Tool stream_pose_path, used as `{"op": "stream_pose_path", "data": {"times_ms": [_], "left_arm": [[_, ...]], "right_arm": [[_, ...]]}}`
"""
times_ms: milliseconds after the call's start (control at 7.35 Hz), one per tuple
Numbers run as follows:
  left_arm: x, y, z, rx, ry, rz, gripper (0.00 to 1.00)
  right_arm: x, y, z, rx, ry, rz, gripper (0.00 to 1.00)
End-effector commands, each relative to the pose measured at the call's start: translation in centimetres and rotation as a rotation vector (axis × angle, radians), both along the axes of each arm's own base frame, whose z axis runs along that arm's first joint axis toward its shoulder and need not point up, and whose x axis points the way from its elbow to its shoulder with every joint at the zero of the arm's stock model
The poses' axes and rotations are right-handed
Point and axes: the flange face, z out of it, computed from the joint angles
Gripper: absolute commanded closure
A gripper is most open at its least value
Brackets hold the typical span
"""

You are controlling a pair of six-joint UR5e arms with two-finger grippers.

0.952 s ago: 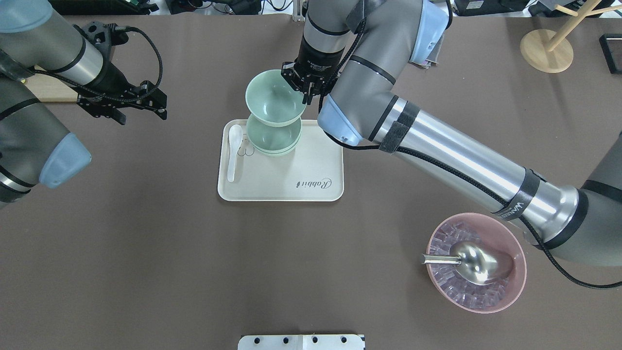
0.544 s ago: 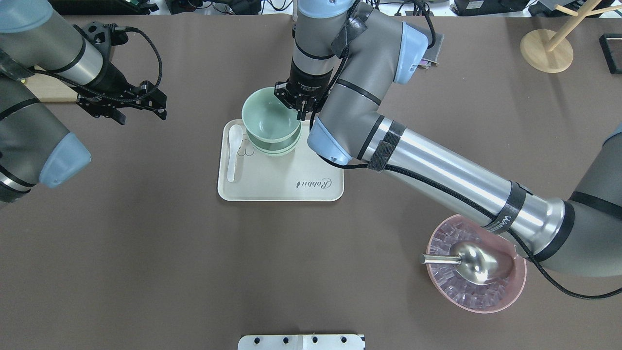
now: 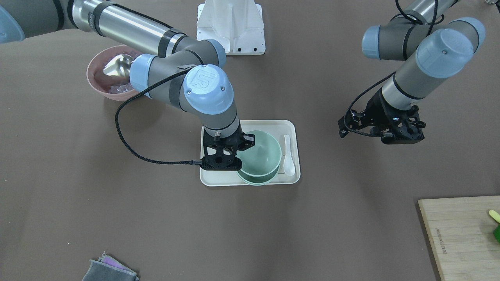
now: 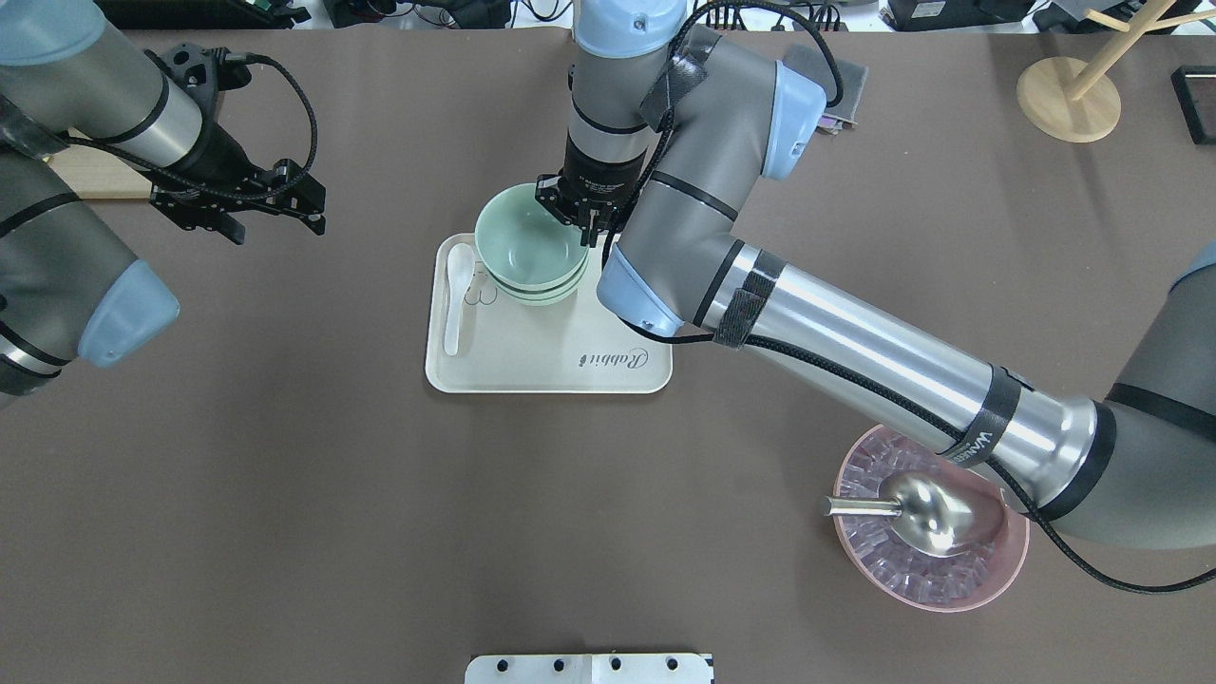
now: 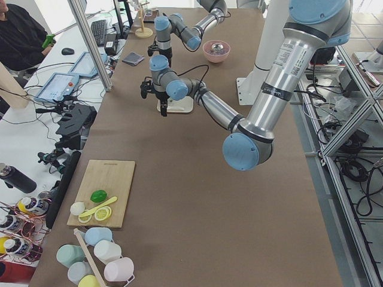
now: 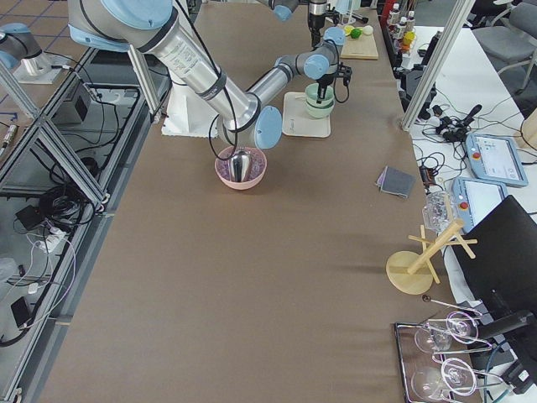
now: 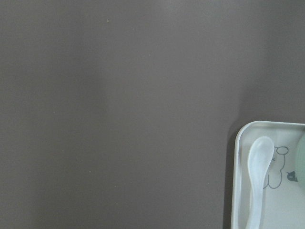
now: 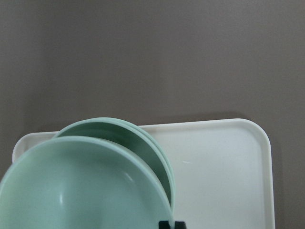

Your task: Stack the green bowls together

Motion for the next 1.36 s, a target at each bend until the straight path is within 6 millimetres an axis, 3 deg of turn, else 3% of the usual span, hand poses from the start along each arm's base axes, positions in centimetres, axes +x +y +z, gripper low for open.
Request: {"op": "stream_pose_path", "data": {"times_ms": [0,1224], "left_arm": [[0.09,0.02,0.18,-0.001,-0.003,0.000,0.03],[0.46,-0.20,0.78,-0.010,-0.012,0.001,0.02]], "right_arm": [[-0.47,0.21,0.27,0.000,0.008,-0.002,1.00],[-1.20,-0.40,1.08,0.021,0.001,0.007,1.00]]}}
